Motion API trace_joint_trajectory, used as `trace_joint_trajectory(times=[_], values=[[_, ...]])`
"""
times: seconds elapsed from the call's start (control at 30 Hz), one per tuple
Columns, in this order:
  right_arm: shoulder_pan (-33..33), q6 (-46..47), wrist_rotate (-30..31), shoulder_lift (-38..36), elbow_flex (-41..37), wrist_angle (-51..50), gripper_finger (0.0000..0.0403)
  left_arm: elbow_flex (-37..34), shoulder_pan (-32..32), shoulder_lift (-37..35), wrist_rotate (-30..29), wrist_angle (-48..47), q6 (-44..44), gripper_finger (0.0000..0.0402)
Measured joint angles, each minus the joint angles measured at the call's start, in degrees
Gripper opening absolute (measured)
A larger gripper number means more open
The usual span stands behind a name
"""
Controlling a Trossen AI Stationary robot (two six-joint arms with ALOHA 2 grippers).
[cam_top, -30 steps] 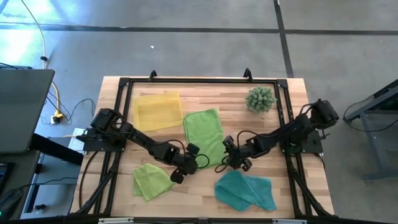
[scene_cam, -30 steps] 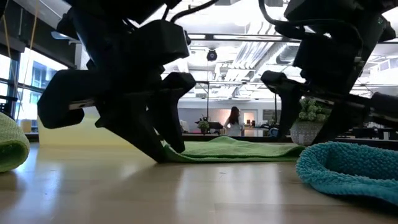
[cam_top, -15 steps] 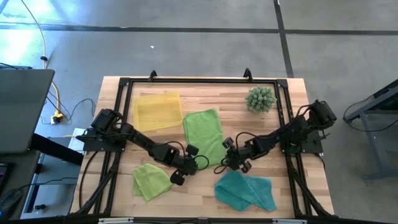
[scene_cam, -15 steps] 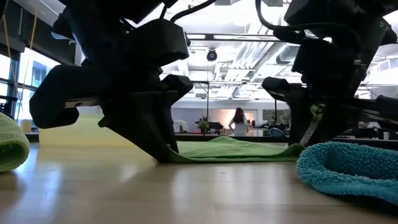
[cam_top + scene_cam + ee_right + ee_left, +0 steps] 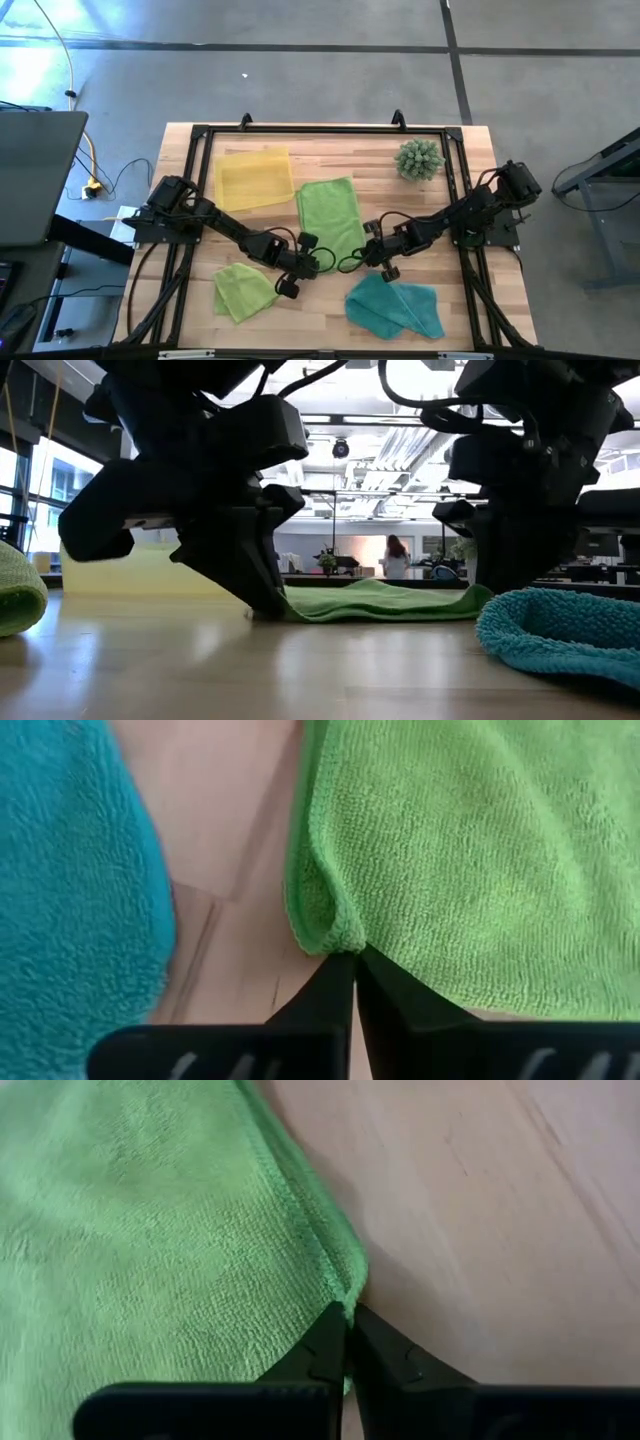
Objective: Roll microfiber towels into tight, uniform cylinder then place into a basket
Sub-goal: Roll the green microfiber towel
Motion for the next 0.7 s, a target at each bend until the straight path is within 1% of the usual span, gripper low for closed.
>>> trace_joint_trajectory(times=[0.1,0.2,0.27,0.37,0.53,0.7], values=[[-0.17,1.72,-0.96,-1.07,-0.04,0.79,0.0001,0.01,0.04,-1.97,-1.12,-0.36,-0.37,0.0002],[-0.72,4.11,-1.24,-2.62,-0.04,0.77,0.0001,0.13,0.26,-3.93,-3.35,-0.45,-2.51,0.0003],[-1.41,6.42,-2.03,-3.42,-0.04,0.91,0.0001,0.01,0.68,-4.76,-3.60,-1.60,-4.33,0.0003],[-2.57,11.19,-2.92,-4.03,-0.02,0.90,0.0001,0.20,1.67,-5.07,-3.78,-1.80,-7.64,0.0003],[-4.33,17.61,-3.04,-4.01,-0.02,-0.13,0.0001,0.13,3.20,-5.09,-4.11,-6.33,-13.09,0.0003],[-6.06,20.67,-2.96,-4.01,-0.02,-0.87,0.0001,0.13,4.27,-5.10,-7.30,-8.19,-16.29,0.0003]])
